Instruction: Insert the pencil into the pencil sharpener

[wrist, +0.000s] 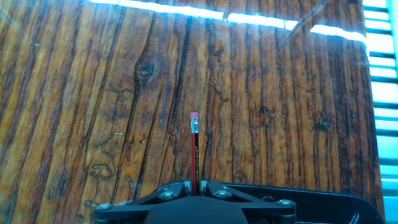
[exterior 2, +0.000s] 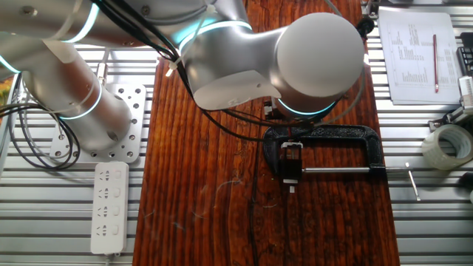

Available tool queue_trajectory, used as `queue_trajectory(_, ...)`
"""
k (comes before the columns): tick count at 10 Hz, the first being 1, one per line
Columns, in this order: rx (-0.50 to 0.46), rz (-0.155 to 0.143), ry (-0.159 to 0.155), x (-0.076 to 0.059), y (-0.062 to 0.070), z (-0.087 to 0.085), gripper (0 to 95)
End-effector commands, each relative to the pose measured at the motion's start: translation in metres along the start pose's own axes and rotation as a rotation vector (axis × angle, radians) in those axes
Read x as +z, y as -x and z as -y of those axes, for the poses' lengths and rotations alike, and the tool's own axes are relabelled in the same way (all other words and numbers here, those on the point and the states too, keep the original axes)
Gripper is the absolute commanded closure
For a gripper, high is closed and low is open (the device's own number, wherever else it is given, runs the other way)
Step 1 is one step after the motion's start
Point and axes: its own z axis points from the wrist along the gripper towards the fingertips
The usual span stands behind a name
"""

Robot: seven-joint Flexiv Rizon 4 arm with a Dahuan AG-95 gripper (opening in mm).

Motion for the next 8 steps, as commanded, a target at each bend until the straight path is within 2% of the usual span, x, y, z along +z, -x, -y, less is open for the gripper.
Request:
queue_trajectory(1,-0.006,0.017,0.001,-0.005,-0.001,-0.003,95.0)
queue_trajectory(8,-0.037,0.047,0.005,-0.017,0.004,-0.001,95.0)
